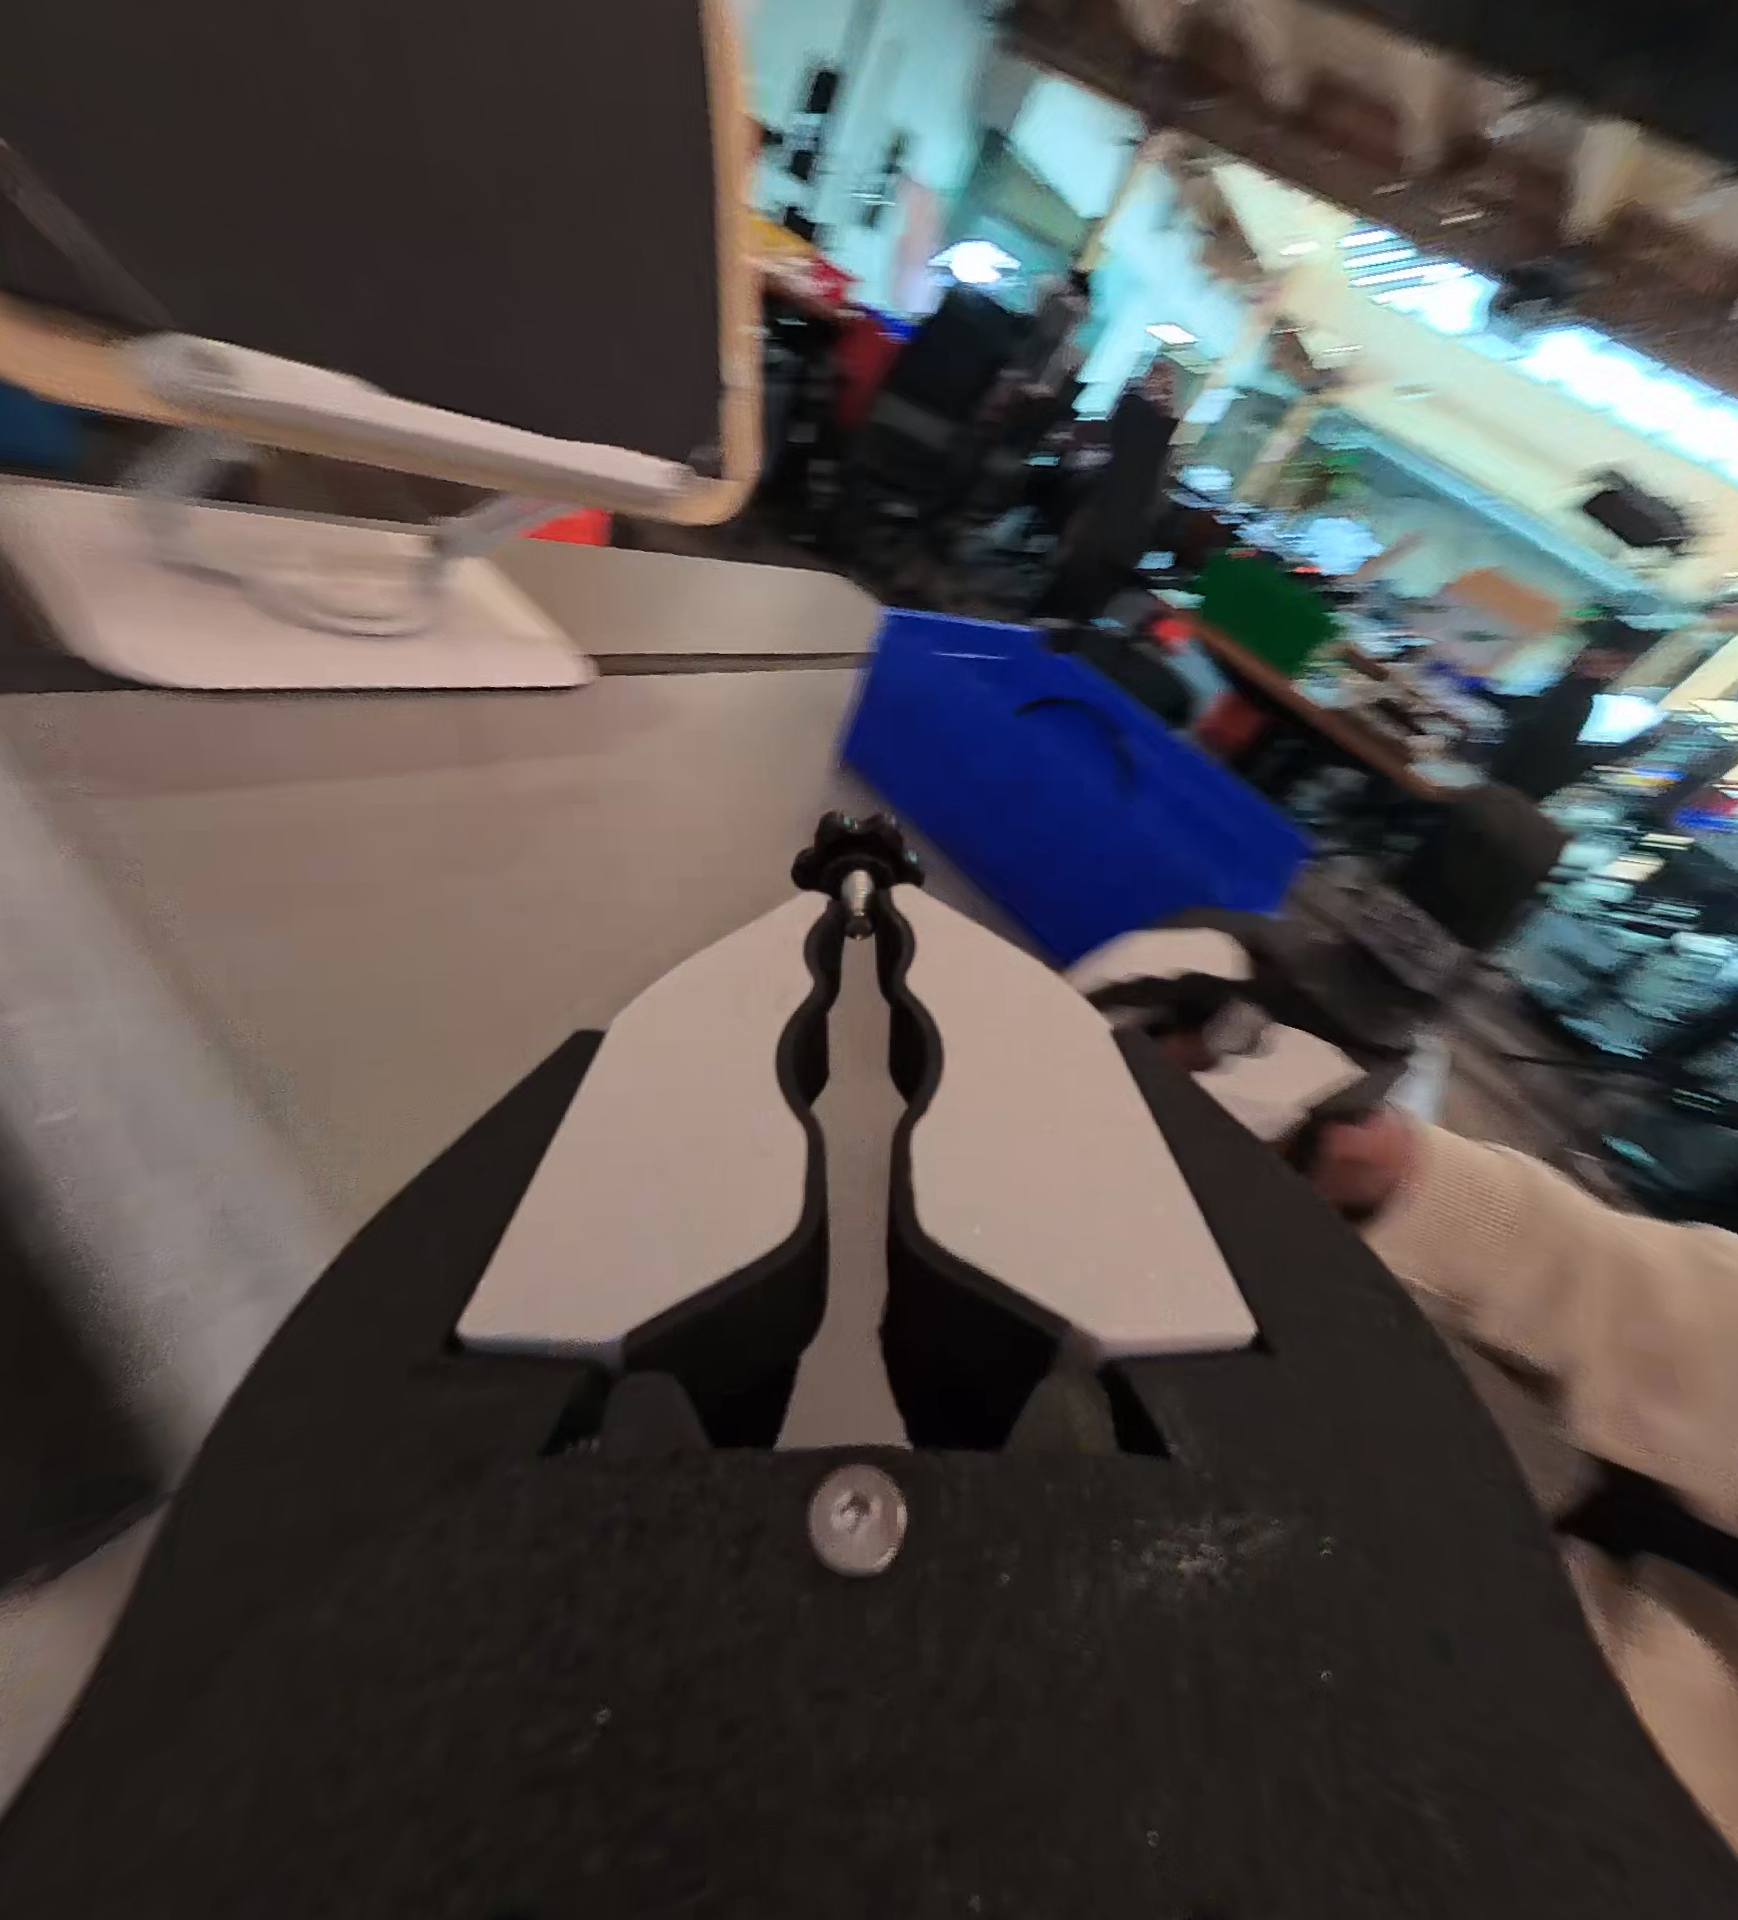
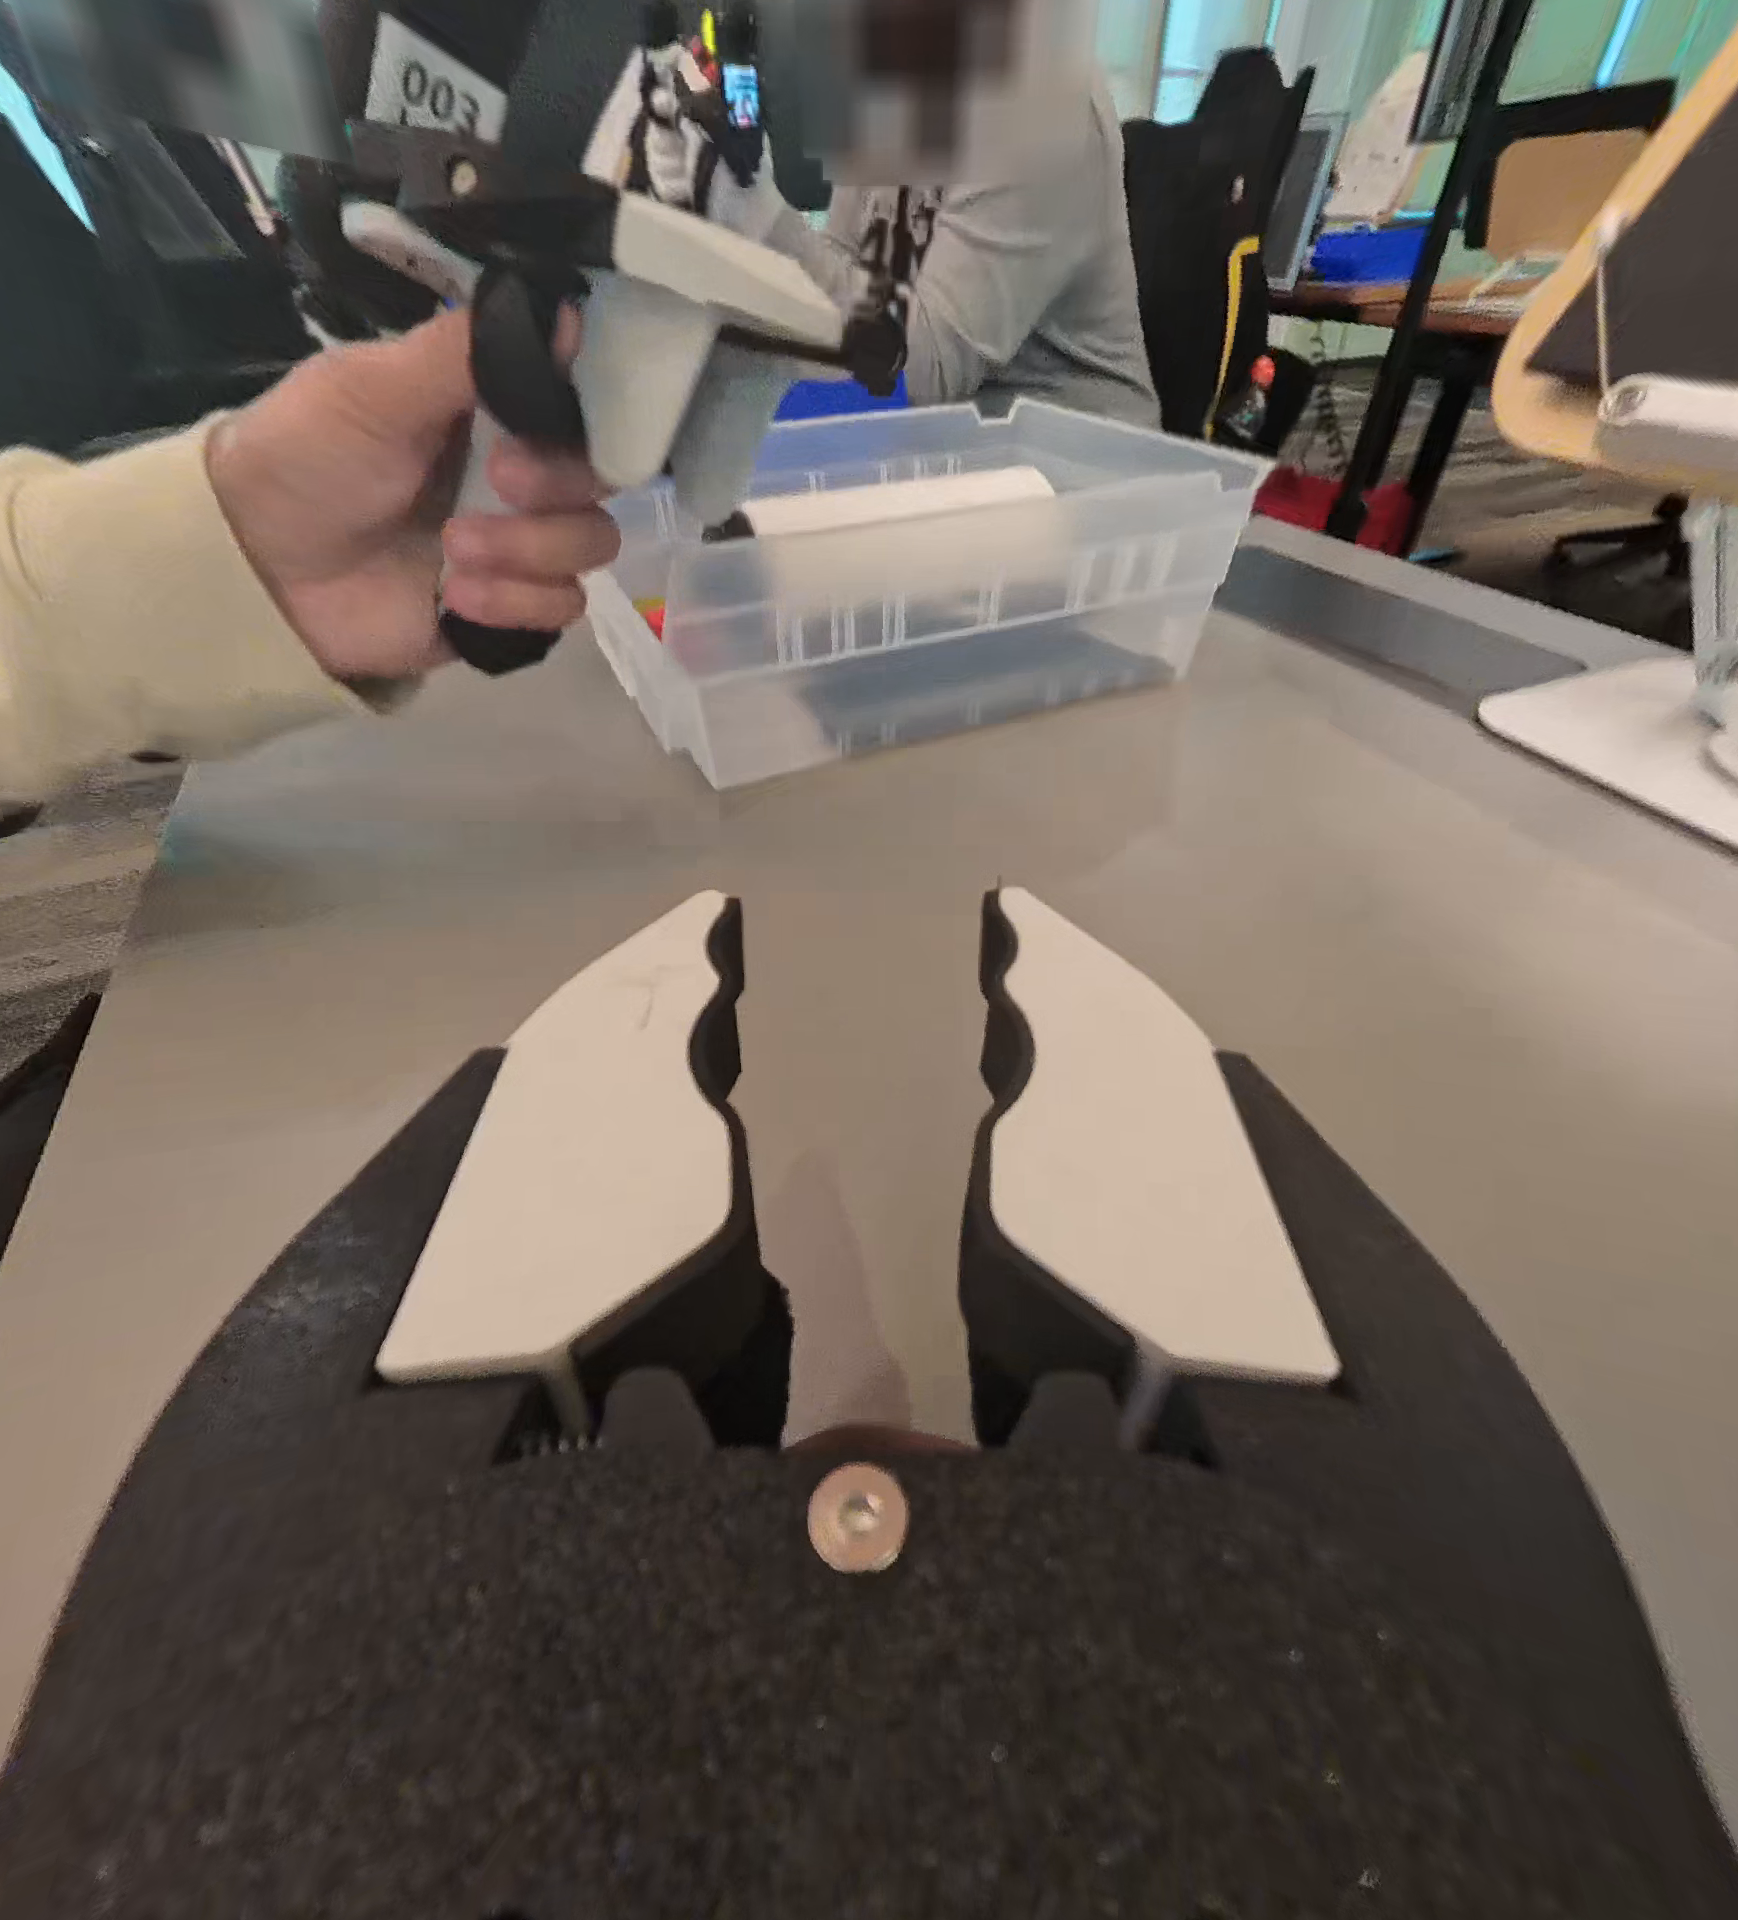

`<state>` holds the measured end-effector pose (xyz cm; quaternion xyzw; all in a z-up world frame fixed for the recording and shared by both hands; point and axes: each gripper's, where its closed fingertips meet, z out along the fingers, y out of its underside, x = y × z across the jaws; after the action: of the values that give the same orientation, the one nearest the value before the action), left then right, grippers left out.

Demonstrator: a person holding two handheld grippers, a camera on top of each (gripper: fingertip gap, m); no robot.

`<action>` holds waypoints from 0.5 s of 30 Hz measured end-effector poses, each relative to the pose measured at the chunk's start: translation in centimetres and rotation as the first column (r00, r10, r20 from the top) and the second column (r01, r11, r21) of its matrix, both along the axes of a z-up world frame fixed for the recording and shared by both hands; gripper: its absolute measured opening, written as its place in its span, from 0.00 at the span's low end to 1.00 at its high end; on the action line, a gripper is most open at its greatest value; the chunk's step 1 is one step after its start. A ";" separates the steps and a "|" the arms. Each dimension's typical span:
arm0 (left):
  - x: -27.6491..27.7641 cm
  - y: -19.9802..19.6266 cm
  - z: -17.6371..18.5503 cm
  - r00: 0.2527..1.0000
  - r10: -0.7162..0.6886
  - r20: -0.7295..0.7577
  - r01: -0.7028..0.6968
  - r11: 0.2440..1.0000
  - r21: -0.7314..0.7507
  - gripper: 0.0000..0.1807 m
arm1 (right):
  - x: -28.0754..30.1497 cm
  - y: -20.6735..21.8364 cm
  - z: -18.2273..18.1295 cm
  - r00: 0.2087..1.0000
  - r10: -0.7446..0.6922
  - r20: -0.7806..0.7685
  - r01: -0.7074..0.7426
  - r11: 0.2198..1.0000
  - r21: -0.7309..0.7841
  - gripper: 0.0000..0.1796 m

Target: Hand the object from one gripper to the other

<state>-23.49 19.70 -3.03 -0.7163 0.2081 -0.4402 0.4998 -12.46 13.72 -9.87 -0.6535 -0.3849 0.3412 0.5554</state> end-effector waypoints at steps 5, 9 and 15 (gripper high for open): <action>7.1 -1.6 3.3 0.879 -0.356 0.317 0.392 0.918 -0.058 0.03 | -1.0 3.0 7.0 0.986 0.159 0.051 -0.164 0.977 0.133 0.23; 8.9 3.2 9.9 0.741 -0.491 0.457 0.561 0.828 -0.021 0.03 | -1.2 6.7 14.9 0.966 0.253 0.059 -0.259 0.952 0.165 0.26; 10.3 7.0 15.5 0.720 -0.635 0.280 0.662 0.749 -0.002 0.03 | 0.3 12.3 21.5 0.968 0.175 0.179 -0.223 0.928 0.299 0.25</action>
<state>-13.21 26.70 12.49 -0.5577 0.3553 -0.6877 0.2996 -12.19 26.04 11.59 -0.5372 -0.5392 0.2800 0.5850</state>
